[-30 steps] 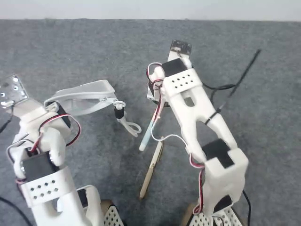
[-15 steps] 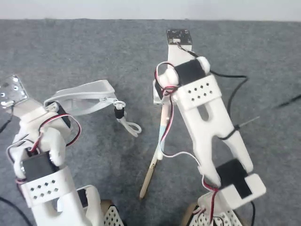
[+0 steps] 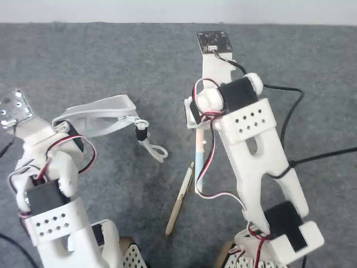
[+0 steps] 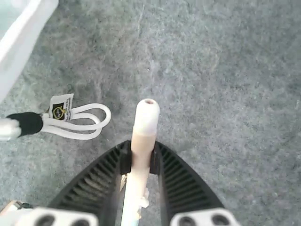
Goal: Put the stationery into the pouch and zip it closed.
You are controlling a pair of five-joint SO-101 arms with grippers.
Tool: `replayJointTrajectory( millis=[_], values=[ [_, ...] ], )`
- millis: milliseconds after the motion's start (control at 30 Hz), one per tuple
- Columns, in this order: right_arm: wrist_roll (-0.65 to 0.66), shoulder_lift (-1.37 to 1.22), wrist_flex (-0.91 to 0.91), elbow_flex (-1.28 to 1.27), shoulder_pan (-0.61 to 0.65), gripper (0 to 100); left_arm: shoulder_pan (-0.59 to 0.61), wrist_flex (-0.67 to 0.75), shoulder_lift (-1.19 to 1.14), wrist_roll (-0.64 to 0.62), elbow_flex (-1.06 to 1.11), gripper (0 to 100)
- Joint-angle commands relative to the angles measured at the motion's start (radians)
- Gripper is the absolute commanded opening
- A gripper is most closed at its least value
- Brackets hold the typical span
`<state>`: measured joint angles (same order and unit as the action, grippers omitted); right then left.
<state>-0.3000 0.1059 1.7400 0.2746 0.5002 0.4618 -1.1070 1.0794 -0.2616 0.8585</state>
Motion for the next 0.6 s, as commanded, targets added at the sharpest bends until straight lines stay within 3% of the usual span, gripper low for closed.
replayJointTrajectory(
  millis=[0,567],
  values=[
    [0.018,0.114,-0.038,-0.044,0.007,0.6,0.008,0.035,0.009,-0.014,-0.010,1],
    [0.014,0.595,-0.397,-0.522,0.013,0.6,0.006,0.035,0.009,-0.014,-0.010,1]
  ],
)
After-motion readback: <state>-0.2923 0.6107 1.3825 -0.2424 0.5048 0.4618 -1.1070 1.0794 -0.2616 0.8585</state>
